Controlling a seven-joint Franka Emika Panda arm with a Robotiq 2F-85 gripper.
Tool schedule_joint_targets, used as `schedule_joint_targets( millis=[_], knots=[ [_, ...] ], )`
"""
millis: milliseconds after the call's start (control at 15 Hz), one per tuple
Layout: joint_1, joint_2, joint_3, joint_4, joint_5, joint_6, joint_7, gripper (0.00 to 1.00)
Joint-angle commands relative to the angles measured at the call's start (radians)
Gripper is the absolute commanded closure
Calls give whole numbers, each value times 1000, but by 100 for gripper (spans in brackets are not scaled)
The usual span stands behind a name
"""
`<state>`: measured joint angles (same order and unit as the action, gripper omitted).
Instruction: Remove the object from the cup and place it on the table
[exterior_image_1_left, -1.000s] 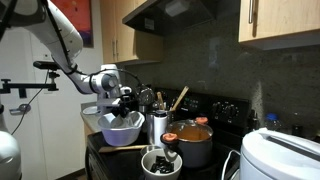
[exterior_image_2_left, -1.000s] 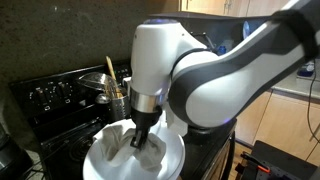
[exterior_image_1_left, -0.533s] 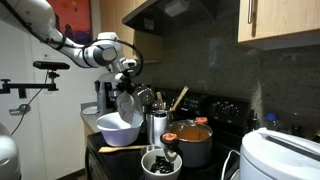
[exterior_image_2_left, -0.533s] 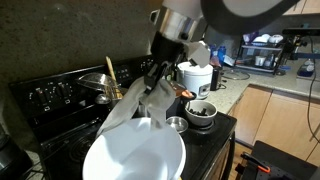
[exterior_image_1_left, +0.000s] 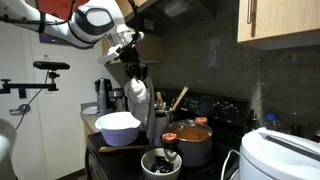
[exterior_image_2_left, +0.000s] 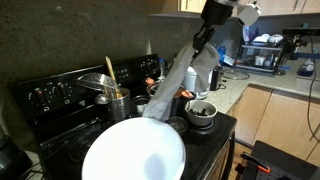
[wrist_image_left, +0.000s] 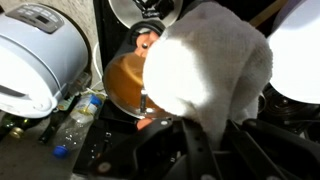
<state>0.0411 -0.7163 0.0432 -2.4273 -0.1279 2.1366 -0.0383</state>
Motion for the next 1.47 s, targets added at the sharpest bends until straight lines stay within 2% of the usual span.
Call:
schedule_joint_targets(
  millis=[0,200,533,733,933,1000,1200,1267,1333,1400],
  knots=[
    [-7,-40,-25,-19,0,-117,-35,97],
    [3,-20,-44,-54,12,-176,-53,97],
    [40,21,-56,-218,55,-73,-81,97],
    [54,68,-46,-316,61,45,-90,97],
    [46,127,-33,-413,18,227,-85,97],
    [40,210,-28,-368,4,270,-81,97],
    [26,304,-18,-386,-31,425,-61,97],
    [17,339,-14,-386,-43,470,-51,64],
    [12,362,-14,-385,-48,495,-53,63],
    [3,386,-9,-384,-60,520,-46,58]
  ],
)
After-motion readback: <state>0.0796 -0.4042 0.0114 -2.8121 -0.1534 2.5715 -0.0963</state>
